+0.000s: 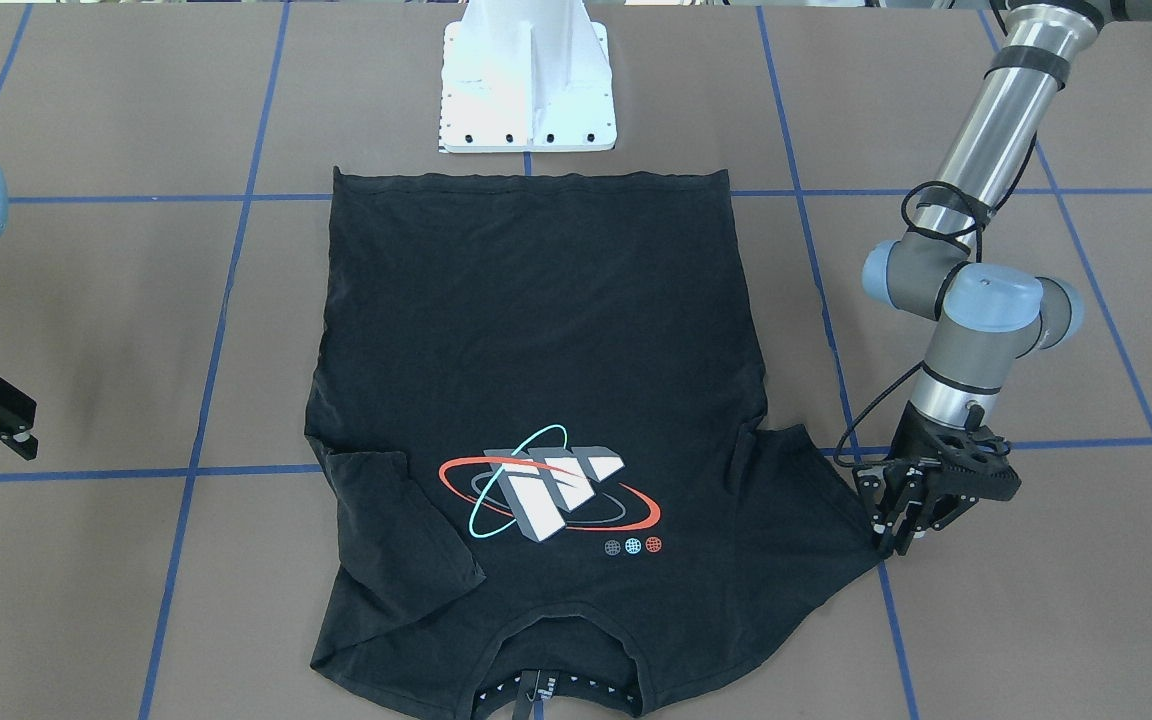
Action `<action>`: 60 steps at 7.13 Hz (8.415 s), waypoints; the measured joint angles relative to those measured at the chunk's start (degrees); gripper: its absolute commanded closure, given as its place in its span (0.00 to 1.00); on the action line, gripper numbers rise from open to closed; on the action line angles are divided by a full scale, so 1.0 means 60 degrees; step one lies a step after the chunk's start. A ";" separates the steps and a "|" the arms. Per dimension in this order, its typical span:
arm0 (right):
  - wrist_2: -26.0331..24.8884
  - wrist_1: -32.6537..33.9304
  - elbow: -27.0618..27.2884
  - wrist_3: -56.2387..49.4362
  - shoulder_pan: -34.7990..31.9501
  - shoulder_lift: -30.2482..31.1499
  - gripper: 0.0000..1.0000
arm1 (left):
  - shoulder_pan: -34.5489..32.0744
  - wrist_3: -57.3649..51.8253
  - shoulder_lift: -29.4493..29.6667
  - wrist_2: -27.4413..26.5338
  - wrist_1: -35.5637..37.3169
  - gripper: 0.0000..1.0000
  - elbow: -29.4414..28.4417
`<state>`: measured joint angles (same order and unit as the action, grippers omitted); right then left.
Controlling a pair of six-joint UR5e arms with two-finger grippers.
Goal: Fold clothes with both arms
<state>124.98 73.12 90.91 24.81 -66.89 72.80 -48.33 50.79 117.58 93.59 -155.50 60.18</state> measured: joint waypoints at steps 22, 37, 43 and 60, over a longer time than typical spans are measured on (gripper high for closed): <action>-0.0027 -0.0013 0.0809 0.1657 0.0375 -0.0106 0.00 | 0.1107 0.1786 0.0757 0.0146 0.4027 0.00 0.4658; -0.6519 0.0015 0.6682 0.9248 0.8894 0.3565 0.00 | 0.6113 0.4735 -0.4852 -0.0196 0.5789 0.24 0.9745; -0.6577 0.0015 0.6677 0.9254 0.8922 0.3556 0.00 | 0.6825 0.5143 -0.5161 -0.0349 0.5833 0.41 0.9718; -0.9357 0.0292 0.5577 1.0868 1.1411 0.3663 0.41 | 0.7042 0.5158 -0.5049 -0.0393 0.5833 1.00 0.9872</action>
<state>68.84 74.88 124.37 90.01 1.57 94.78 -6.08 81.74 87.28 91.23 -120.50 119.41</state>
